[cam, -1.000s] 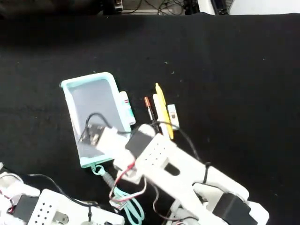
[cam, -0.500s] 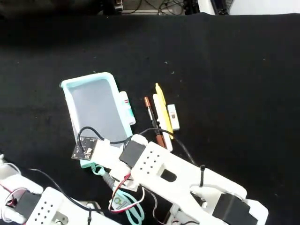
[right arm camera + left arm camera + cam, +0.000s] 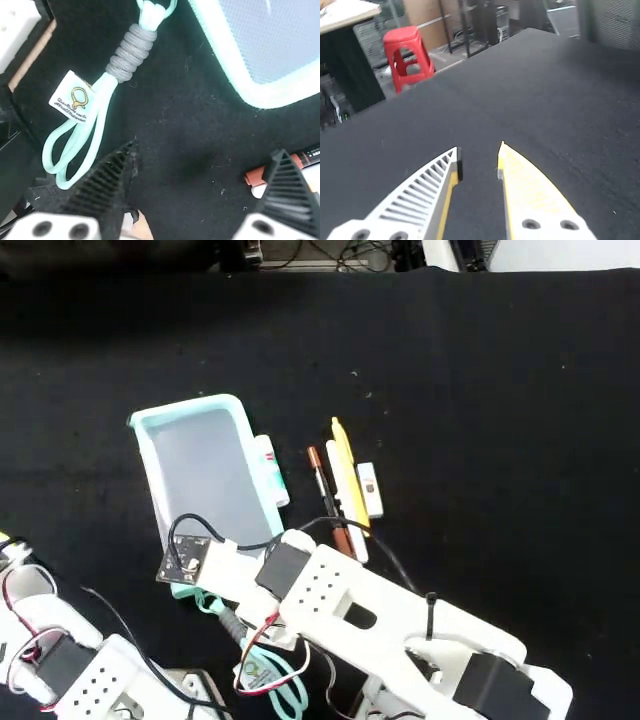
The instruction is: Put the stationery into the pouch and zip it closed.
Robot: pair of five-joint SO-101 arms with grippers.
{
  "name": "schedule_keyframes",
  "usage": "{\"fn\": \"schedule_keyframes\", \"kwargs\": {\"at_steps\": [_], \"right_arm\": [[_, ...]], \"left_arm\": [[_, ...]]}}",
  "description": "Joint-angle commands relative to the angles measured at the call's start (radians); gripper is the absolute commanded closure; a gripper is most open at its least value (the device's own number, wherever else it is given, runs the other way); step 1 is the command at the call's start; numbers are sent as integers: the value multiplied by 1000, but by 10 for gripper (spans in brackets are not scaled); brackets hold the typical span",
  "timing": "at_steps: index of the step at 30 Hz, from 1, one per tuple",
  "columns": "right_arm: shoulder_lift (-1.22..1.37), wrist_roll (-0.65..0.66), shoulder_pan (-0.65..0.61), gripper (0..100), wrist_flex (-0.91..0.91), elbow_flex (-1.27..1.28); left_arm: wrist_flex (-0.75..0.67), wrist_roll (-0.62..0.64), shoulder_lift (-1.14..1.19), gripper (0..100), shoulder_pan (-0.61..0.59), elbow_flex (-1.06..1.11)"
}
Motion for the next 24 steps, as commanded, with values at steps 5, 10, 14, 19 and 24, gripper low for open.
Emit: {"fn": "schedule_keyframes", "kwargs": {"at_steps": [5,10,14,19,24], "right_arm": [[2,-3,-5,609,-8,-4],[2,-3,-5,608,-8,-4],[2,-3,-5,609,-11,-4],[1,-3,-9,609,-15,-10],[2,-2,-48,609,-23,-7]], "left_arm": [[-11,-49,-2,852,-22,-286],[57,-51,109,852,-35,-475],[129,-48,331,852,-33,-661],[138,-32,644,852,-73,-802],[137,43,914,851,-130,-871]]}}
